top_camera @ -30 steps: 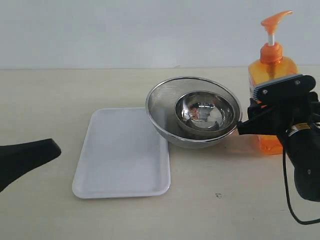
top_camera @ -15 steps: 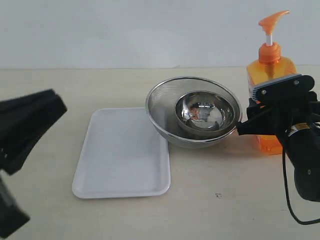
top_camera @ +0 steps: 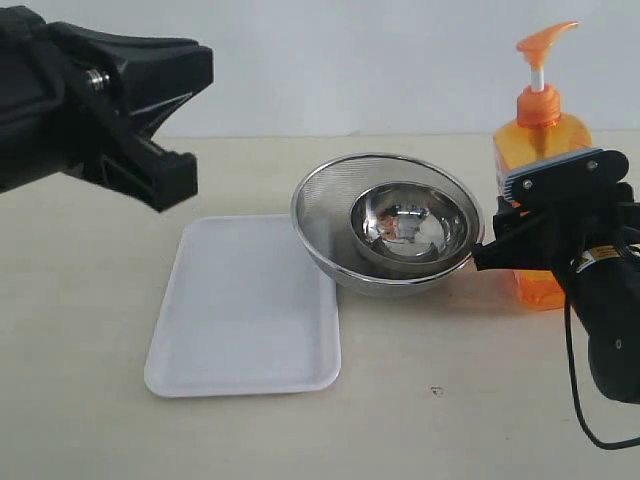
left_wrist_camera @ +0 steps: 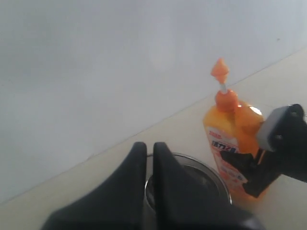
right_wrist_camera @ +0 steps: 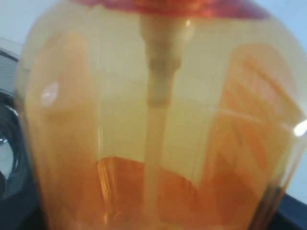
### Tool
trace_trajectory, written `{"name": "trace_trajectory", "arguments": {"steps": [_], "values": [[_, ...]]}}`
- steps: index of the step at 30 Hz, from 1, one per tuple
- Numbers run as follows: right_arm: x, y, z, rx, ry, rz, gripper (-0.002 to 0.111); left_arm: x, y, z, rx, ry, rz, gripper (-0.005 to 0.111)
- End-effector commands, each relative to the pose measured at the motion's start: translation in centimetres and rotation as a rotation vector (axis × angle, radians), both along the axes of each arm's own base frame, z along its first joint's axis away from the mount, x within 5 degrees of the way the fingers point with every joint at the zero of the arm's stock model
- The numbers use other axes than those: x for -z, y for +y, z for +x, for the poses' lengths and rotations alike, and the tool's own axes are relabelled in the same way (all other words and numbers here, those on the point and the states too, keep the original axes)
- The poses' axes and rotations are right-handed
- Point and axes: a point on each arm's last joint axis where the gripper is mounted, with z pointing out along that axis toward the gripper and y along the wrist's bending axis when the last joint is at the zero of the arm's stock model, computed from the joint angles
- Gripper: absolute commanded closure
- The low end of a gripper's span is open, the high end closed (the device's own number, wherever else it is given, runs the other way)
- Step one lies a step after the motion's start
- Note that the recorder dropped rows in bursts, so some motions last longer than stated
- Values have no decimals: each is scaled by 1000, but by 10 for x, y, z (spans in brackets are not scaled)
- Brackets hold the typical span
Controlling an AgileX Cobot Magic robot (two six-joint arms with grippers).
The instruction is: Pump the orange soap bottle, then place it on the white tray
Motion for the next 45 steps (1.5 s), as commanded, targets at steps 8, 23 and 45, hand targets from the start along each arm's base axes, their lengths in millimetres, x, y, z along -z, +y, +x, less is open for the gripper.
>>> {"name": "trace_trajectory", "arguments": {"steps": [8,23,45], "values": [[-17,2,4,-13,-144,-6,108,7,11,46,-14,74,12,102],[-16,2,4,-20,-129,-6,108,17,7,123,437,165,-216,91],[-15,3,4,-34,-117,-15,108,3,-107,222,525,212,-249,32]]}}
